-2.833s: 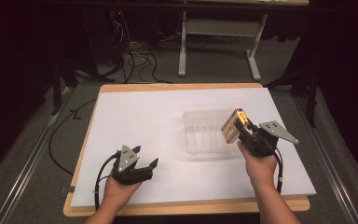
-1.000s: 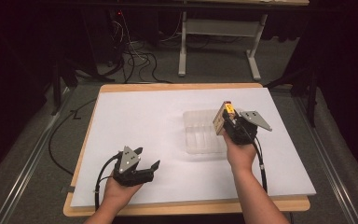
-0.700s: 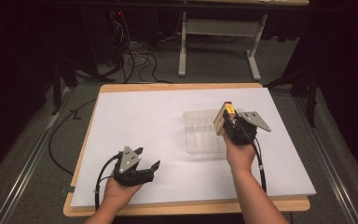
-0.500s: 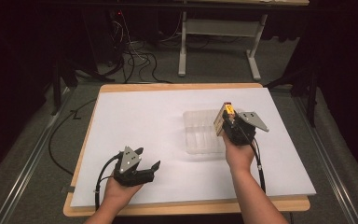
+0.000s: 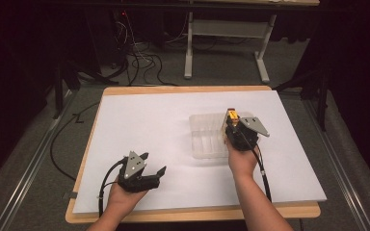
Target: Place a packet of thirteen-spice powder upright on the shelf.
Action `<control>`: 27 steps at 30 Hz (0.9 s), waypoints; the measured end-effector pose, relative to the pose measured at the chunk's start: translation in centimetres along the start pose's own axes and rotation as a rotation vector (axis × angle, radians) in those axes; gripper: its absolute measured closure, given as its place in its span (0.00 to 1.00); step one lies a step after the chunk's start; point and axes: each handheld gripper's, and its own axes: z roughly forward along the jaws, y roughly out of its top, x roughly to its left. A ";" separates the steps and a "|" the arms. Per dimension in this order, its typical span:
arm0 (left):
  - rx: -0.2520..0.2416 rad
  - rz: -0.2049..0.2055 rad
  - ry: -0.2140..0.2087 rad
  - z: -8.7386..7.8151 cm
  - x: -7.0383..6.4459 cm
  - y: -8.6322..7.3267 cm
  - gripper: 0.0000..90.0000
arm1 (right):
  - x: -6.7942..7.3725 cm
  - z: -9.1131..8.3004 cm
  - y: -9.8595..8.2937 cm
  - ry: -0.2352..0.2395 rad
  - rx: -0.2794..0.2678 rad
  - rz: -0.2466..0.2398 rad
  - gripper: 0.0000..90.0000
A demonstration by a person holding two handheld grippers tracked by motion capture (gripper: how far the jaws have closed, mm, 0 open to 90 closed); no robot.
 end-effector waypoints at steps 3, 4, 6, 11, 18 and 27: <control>0.004 0.002 -0.007 0.0 0.0 0.0 0.27 | 0.2 0.3 -0.2 -0.001 0.006 -0.011 0.75; 0.005 0.004 -0.009 0.0 0.0 0.0 0.27 | 0.2 0.3 -0.3 -0.003 0.010 -0.010 0.74; 0.005 0.004 -0.011 0.1 0.0 0.0 0.27 | 0.2 0.5 -0.5 -0.002 0.016 -0.006 0.74; 0.004 0.008 -0.013 0.0 -0.1 0.0 0.27 | 0.2 0.9 -0.9 0.008 0.028 0.000 0.73; 0.008 0.008 -0.013 0.1 -0.1 -0.1 0.26 | -0.1 0.8 -1.2 0.036 0.040 -0.006 0.70; 0.009 0.006 -0.010 0.1 0.0 -0.1 0.27 | -0.4 0.4 -1.3 0.093 0.051 -0.029 0.56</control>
